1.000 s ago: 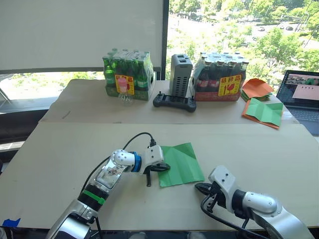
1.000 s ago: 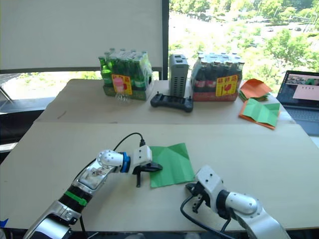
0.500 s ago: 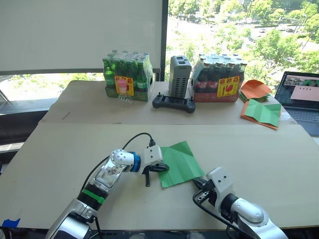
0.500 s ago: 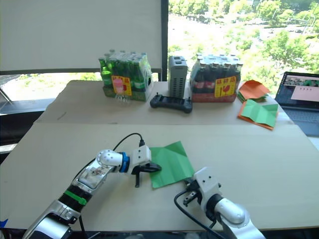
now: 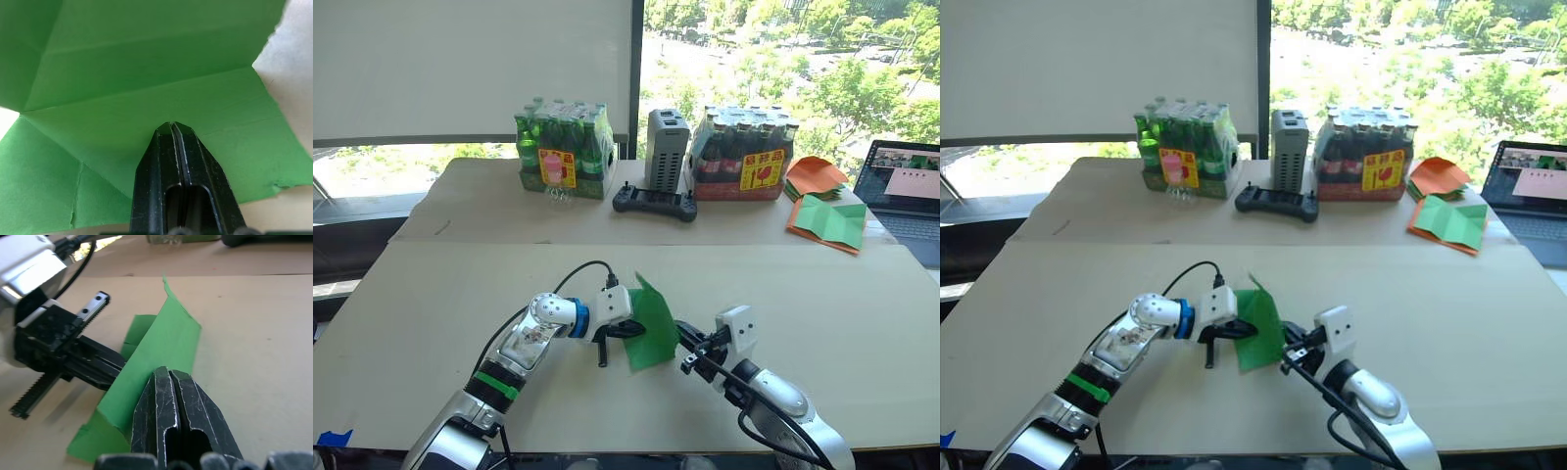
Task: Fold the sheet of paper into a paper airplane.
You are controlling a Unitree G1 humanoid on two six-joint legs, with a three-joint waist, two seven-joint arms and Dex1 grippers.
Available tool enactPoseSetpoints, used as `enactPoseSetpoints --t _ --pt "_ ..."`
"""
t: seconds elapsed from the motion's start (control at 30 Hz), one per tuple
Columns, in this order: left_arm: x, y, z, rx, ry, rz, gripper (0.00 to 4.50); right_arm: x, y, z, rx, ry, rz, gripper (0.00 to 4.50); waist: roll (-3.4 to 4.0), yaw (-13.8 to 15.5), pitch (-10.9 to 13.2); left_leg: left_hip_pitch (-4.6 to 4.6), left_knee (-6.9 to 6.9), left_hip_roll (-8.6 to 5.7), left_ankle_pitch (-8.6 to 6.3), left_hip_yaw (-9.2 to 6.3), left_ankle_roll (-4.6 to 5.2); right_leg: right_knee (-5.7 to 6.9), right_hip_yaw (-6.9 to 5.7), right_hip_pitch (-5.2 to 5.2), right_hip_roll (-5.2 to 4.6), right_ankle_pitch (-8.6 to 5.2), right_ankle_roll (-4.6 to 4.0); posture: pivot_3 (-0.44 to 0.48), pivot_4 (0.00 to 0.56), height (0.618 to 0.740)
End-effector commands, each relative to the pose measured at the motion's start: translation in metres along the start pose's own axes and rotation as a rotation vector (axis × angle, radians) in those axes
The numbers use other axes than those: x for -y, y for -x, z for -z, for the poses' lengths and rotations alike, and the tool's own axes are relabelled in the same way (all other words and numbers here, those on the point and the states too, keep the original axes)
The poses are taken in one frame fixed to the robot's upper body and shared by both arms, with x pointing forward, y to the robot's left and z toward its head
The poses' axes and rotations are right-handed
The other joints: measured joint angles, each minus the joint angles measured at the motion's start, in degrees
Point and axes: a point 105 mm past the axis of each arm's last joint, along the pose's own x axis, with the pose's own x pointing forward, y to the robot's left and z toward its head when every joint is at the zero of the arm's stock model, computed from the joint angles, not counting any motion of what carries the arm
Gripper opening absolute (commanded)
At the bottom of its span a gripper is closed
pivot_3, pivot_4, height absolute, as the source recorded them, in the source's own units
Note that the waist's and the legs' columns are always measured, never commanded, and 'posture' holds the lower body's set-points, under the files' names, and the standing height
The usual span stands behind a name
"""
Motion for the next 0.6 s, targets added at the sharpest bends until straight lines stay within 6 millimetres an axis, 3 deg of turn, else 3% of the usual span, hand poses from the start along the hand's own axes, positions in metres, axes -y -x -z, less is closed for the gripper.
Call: enactPoseSetpoints --t 0.03,0.17,0.47,0.6 --pt "0.007 0.0 0.026 -0.092 0.061 0.006 0.0 -0.017 -0.012 0.008 -0.068 0.047 -0.126 0.02 0.0 -0.1 0.0 0.0 0.0 0.0 0.0 0.0 0.01 0.0 0.0 0.0 0.0 0.0 0.0 0.0 0.15 0.678" --pt "0.001 0.016 0.021 -0.07 0.081 -0.061 0.0 -0.013 -0.023 0.017 -0.118 0.07 -0.128 0.02 0.01 -0.3 0.0 -0.01 -0.01 0.01 0.01 0.0 -0.01 0.03 0.01 -0.03 0.0 0.0 -0.01 0.0 0.15 0.678" --pt "-0.005 0.072 0.001 0.018 0.183 -0.211 0.0 -0.008 -0.027 0.032 -0.202 0.1 -0.118 0.02 0.07 -1.0 0.1 -0.05 -0.08 -0.01 0.01 -0.1 -0.07 0.12 0.14 -0.34 0.09 -0.01 -0.03 0.0 0.15 0.678" --pt "-0.009 0.066 -0.01 0.101 0.233 -0.211 0.0 -0.01 -0.028 0.031 -0.208 0.111 -0.125 0.02 0.05 -0.7 0.1 0.0 -0.04 -0.04 0.01 -0.13 -0.07 0.08 0.1 -0.34 0.07 -0.01 -0.03 0.0 0.15 0.678"
